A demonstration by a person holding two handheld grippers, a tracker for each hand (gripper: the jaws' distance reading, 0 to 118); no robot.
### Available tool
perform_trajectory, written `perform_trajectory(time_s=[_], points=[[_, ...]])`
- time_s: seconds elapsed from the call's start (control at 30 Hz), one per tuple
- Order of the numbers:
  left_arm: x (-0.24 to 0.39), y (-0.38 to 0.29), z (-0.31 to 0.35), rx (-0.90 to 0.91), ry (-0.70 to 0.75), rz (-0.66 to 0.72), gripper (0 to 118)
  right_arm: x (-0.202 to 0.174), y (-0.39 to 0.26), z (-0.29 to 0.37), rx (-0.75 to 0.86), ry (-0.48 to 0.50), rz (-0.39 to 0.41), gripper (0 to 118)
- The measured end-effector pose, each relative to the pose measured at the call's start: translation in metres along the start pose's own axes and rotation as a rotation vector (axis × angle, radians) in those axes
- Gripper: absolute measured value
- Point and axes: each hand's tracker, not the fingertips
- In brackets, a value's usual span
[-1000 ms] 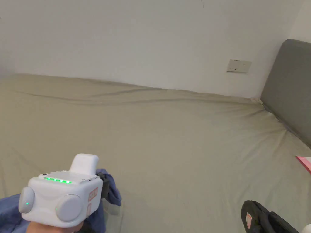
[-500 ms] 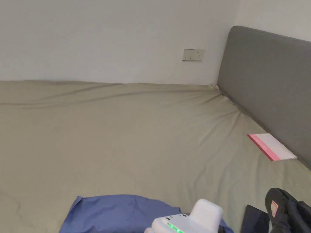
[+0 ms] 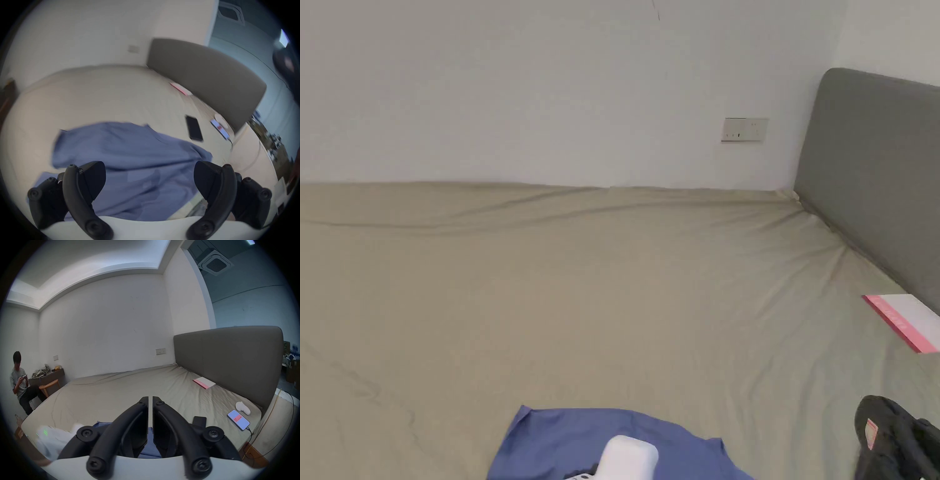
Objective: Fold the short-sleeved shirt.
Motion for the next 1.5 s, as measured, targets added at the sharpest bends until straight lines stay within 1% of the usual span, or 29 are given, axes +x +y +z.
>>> perform_trajectory(time_s=[0.1,0.17,0.23,0.33,0.37,0.4,0.43,0.47,0.5,0.53,0.57,0.6,0.67,0.77,0.8,0.83,0.87,0.9,0.93,1.0,1.03,1.07,1.1,1.17,1.23,1.33,1.4,1.5], points=[[-0.038,0.019,0.069,0.131,0.140,0.033,110,-0.022,0.007,0.001,0.026,0.049,0.029,5],[-0.064,0.021,0.113,0.196,0.236,0.058,110,-0.037,0.010,0.002,0.036,0.093,0.025,5],[-0.095,0.011,0.146,0.237,0.337,0.110,110,-0.054,0.011,0.004,0.038,0.134,0.027,5],[-0.113,-0.009,0.194,0.254,0.405,0.190,110,-0.077,0.008,0.007,0.042,0.181,0.049,5],[-0.119,-0.017,0.206,0.252,0.423,0.216,108,-0.084,0.007,0.008,0.041,0.192,0.056,5],[-0.123,-0.026,0.216,0.242,0.447,0.250,101,-0.092,0.005,0.010,0.040,0.207,0.061,5],[-0.124,-0.036,0.224,0.249,0.457,0.272,101,-0.098,0.003,0.011,0.037,0.224,0.061,5],[-0.127,-0.045,0.230,0.255,0.462,0.282,97,-0.104,0.001,0.012,0.034,0.236,0.061,5],[-0.127,-0.053,0.234,0.257,0.481,0.295,86,-0.109,0.000,0.014,0.029,0.248,0.061,5],[-0.128,-0.060,0.237,0.245,0.510,0.310,54,-0.114,-0.001,0.015,0.025,0.262,0.061,5],[-0.129,-0.065,0.237,0.218,0.539,0.325,29,-0.118,-0.002,0.017,0.023,0.273,0.063,5],[-0.132,-0.070,0.239,0.208,0.545,0.335,17,-0.122,-0.002,0.018,0.021,0.281,0.066,6],[-0.135,-0.074,0.239,0.188,0.507,0.339,14,-0.127,0.000,0.022,0.024,0.301,0.074,6],[-0.148,-0.073,0.234,0.200,0.514,0.365,14,-0.128,0.010,0.028,0.049,0.329,0.078,6],[-0.152,-0.069,0.228,0.201,0.536,0.364,23,-0.128,0.014,0.031,0.062,0.329,0.084,6],[-0.157,-0.066,0.222,0.188,0.540,0.362,43,-0.127,0.019,0.033,0.076,0.326,0.091,6],[-0.166,-0.066,0.214,0.163,0.525,0.366,53,-0.125,0.023,0.035,0.090,0.320,0.097,6],[-0.173,-0.066,0.205,0.135,0.507,0.372,60,-0.123,0.027,0.037,0.104,0.314,0.101,6],[-0.180,-0.066,0.194,0.109,0.498,0.394,70,-0.120,0.030,0.039,0.117,0.309,0.102,6],[-0.193,-0.068,0.173,0.065,0.484,0.433,82,-0.115,0.036,0.042,0.131,0.300,0.101,6],[-0.200,-0.071,0.159,0.046,0.476,0.436,94,-0.113,0.038,0.042,0.136,0.294,0.101,6],[-0.206,-0.074,0.144,0.012,0.482,0.427,102,-0.111,0.039,0.043,0.140,0.285,0.100,6],[-0.212,-0.078,0.129,-0.030,0.507,0.414,105,-0.109,0.040,0.044,0.143,0.274,0.100,6],[-0.229,-0.090,0.097,-0.115,0.543,0.400,105,-0.107,0.041,0.045,0.147,0.268,0.103,6],[-0.241,-0.101,0.072,-0.176,0.538,0.410,105,-0.106,0.041,0.045,0.146,0.259,0.115,6],[-0.249,-0.115,0.051,-0.217,0.493,0.497,105,-0.104,0.040,0.043,0.138,0.246,0.132,6],[-0.256,-0.123,0.039,-0.226,0.480,0.530,105,-0.103,0.039,0.039,0.127,0.240,0.137,6],[-0.260,-0.133,0.027,-0.259,0.492,0.525,104,-0.103,0.037,0.032,0.103,0.238,0.134,6]])
